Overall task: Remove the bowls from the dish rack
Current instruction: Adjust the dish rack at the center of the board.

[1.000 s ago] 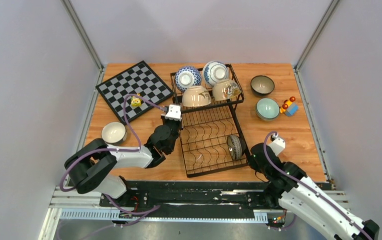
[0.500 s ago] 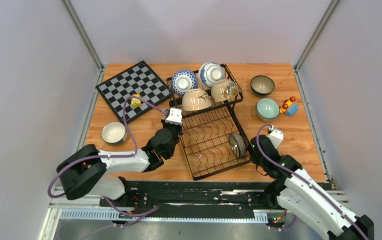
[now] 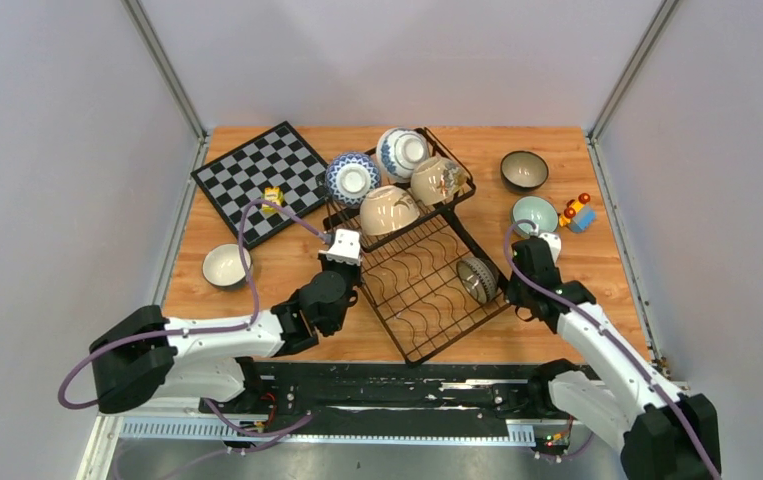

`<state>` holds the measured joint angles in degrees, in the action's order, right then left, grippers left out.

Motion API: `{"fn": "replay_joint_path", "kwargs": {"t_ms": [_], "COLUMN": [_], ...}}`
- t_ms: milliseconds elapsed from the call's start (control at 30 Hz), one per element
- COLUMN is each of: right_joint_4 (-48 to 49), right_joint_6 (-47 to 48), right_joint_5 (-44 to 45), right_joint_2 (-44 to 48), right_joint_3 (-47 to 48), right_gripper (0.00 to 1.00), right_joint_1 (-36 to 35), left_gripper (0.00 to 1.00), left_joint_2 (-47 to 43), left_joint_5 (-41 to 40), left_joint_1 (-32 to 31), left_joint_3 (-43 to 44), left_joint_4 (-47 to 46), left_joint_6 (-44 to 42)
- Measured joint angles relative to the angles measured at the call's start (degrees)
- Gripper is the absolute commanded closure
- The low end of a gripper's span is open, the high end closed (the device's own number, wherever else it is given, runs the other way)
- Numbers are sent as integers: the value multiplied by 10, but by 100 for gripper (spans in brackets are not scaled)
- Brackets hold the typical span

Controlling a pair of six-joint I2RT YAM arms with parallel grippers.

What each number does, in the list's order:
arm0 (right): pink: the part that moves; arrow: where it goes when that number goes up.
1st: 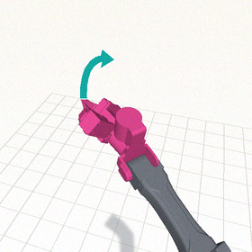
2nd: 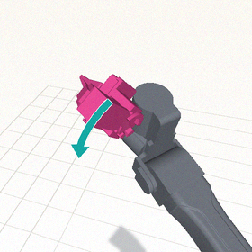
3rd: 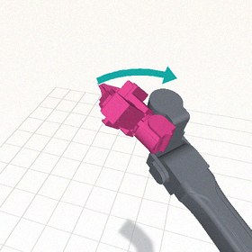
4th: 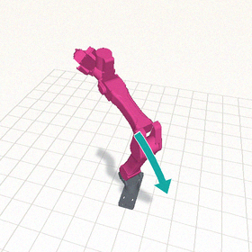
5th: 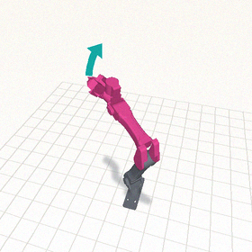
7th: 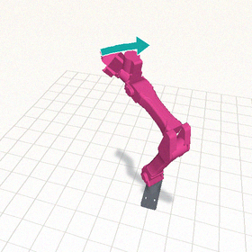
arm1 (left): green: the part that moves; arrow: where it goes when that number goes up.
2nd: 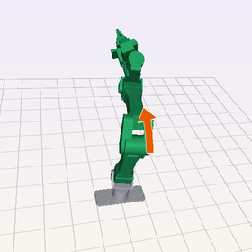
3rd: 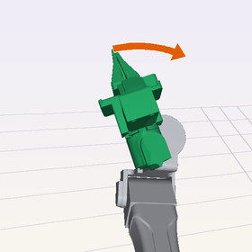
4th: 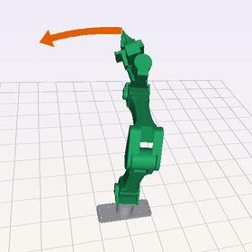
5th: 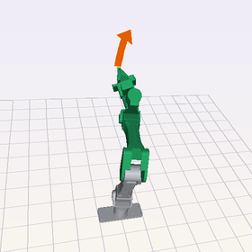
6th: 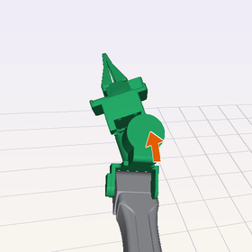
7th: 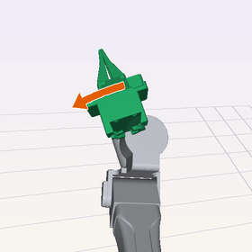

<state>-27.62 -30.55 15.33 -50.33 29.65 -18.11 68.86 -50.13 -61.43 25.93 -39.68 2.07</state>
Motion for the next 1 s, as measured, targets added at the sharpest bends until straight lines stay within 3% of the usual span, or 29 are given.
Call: {"fn": "replay_joint_path", "kwargs": {"t_ms": [267,567,1000], "right_joint_4": [57,73,97], "right_joint_6": [61,111,126], "right_joint_5": [-45,-64,-63], "right_joint_2": [-102,-236,-338], "right_joint_3": [48,145,227], "right_gripper": [100,100,100], "right_joint_1": [3,9,18], "left_gripper": [100,100,99], "left_joint_2": [-76,-87,-76], "left_joint_5": [-48,-73,-79], "left_joint_1": [-12,-13,-12], "left_joint_3": [-7,14,18], "left_joint_4": [121,197,196], "left_joint_6": [78,130,146]}}
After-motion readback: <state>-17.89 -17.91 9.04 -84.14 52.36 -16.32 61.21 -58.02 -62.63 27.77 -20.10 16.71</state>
